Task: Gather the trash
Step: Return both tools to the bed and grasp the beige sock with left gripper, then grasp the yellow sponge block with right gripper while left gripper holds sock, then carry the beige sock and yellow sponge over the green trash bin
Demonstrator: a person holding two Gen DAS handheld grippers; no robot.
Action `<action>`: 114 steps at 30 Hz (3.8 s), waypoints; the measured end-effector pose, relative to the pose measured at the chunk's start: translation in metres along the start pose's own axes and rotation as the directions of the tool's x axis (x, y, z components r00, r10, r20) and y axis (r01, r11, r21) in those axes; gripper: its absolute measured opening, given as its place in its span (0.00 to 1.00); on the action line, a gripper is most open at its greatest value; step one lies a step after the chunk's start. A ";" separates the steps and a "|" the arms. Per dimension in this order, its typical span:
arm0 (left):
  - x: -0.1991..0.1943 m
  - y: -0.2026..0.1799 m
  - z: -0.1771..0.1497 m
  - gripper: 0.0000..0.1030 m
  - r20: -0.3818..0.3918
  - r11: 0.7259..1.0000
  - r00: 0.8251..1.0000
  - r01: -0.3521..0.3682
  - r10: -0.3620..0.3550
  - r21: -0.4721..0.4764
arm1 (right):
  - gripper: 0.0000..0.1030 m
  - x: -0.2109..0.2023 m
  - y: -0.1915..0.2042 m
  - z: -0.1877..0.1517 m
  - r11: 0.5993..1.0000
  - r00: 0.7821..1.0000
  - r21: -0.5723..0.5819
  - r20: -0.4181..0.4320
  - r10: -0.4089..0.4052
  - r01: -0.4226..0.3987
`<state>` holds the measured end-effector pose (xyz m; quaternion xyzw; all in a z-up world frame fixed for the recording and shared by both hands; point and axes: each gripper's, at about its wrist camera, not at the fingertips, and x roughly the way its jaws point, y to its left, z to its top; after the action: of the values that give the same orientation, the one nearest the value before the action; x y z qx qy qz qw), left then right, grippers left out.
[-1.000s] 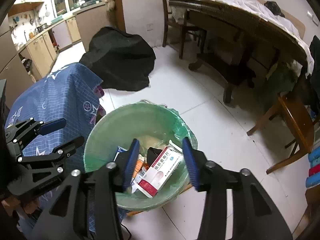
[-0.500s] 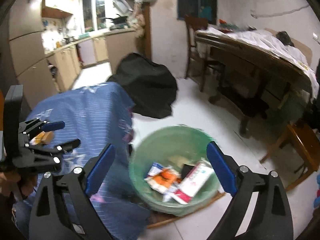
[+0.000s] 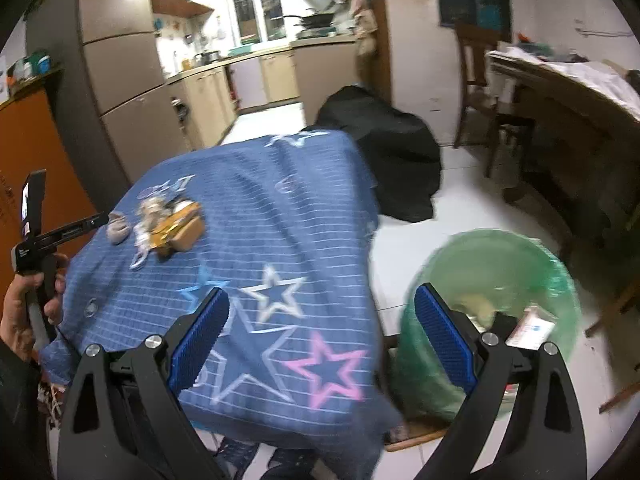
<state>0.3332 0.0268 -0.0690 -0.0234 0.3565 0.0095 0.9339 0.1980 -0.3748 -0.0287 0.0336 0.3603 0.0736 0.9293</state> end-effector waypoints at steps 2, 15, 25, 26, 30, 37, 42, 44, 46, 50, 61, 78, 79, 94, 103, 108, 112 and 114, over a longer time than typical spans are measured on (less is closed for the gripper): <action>0.003 0.020 0.001 0.78 0.017 0.998 0.998 -0.062 0.062 0.024 | 0.88 0.008 0.010 -0.002 1.000 1.000 -0.011 -0.017 0.020 -0.021; 0.077 0.066 0.012 0.89 -0.060 0.992 0.997 -0.031 0.038 0.119 | 0.81 0.112 0.099 0.042 0.947 0.935 0.081 -0.156 0.319 -0.310; 0.100 0.039 0.004 0.46 -0.080 0.984 0.996 0.040 -0.026 0.176 | 0.76 0.166 0.156 0.055 0.967 0.942 0.023 -0.223 0.252 -0.254; 0.101 0.038 0.004 0.46 -0.078 0.983 0.997 0.040 -0.026 0.177 | 0.73 0.167 0.159 0.056 0.972 0.948 0.011 -0.217 0.231 -0.234; 0.103 0.039 0.002 0.46 -0.082 0.986 0.996 0.057 -0.045 0.156 | 0.71 0.169 0.169 0.055 0.978 0.963 -0.063 -0.200 0.181 -0.197; 0.097 0.047 -0.002 0.47 -0.082 0.986 0.995 0.060 -0.047 0.156 | 0.60 0.132 0.206 0.042 0.842 0.878 -0.255 -0.196 0.437 -0.476; 0.099 0.046 -0.003 0.48 -0.087 0.987 0.995 0.064 -0.051 0.148 | 0.60 0.141 0.169 0.046 0.931 0.956 -0.233 -0.155 0.249 -0.281; 0.098 0.047 -0.004 0.48 -0.088 0.987 0.995 0.066 -0.054 0.147 | 0.60 0.151 0.159 0.042 0.939 0.968 -0.267 -0.182 0.173 -0.218; 0.098 0.047 -0.005 0.49 -0.086 0.986 0.995 0.066 -0.053 0.151 | 0.60 0.156 0.151 0.036 0.939 0.969 -0.283 -0.206 0.138 -0.194; 0.102 0.045 -0.007 0.52 -0.088 0.987 0.995 0.063 -0.050 0.151 | 0.60 0.168 0.140 0.031 0.939 0.962 -0.270 -0.228 0.151 -0.211; 0.112 0.043 -0.007 0.54 -0.120 0.988 0.992 0.059 -0.042 0.144 | 0.72 0.203 0.164 0.045 0.924 0.961 -0.299 -0.212 0.180 -0.239; 0.081 0.034 -0.007 0.45 -0.055 0.991 0.995 0.090 -0.085 0.099 | 0.47 0.129 0.138 0.035 0.959 0.989 -0.251 -0.091 0.114 -0.134; 0.073 0.030 -0.005 0.45 -0.043 0.990 0.995 0.094 -0.090 0.100 | 0.47 0.122 0.135 0.037 0.962 0.991 -0.243 -0.079 0.109 -0.125; -0.023 -0.117 0.020 0.45 0.015 0.918 0.944 0.316 -0.329 0.239 | 0.47 0.031 0.056 0.064 0.996 0.998 -0.078 0.059 -0.027 0.031; -0.061 -0.235 0.035 0.45 0.006 0.854 0.903 0.405 -0.430 0.327 | 0.47 -0.020 -0.015 0.067 0.987 0.983 0.020 0.090 -0.159 0.158; -0.070 -0.297 0.040 0.45 -0.038 0.822 0.886 0.444 -0.462 0.357 | 0.47 -0.040 -0.057 0.069 0.975 0.974 0.084 0.074 -0.212 0.206; -0.075 -0.341 0.039 0.45 -0.072 0.791 0.872 0.472 -0.485 0.388 | 0.47 -0.054 -0.089 0.069 0.962 0.965 0.112 0.057 -0.257 0.250; -0.078 -0.365 0.038 0.45 -0.085 0.775 0.864 0.486 -0.497 0.405 | 0.47 -0.059 -0.107 0.067 0.955 0.961 0.131 0.041 -0.273 0.265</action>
<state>0.3132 -0.3358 0.0251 0.0824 0.3193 -0.3097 0.8918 0.2125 -0.4908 0.0477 0.0441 0.3380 -0.0771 0.9369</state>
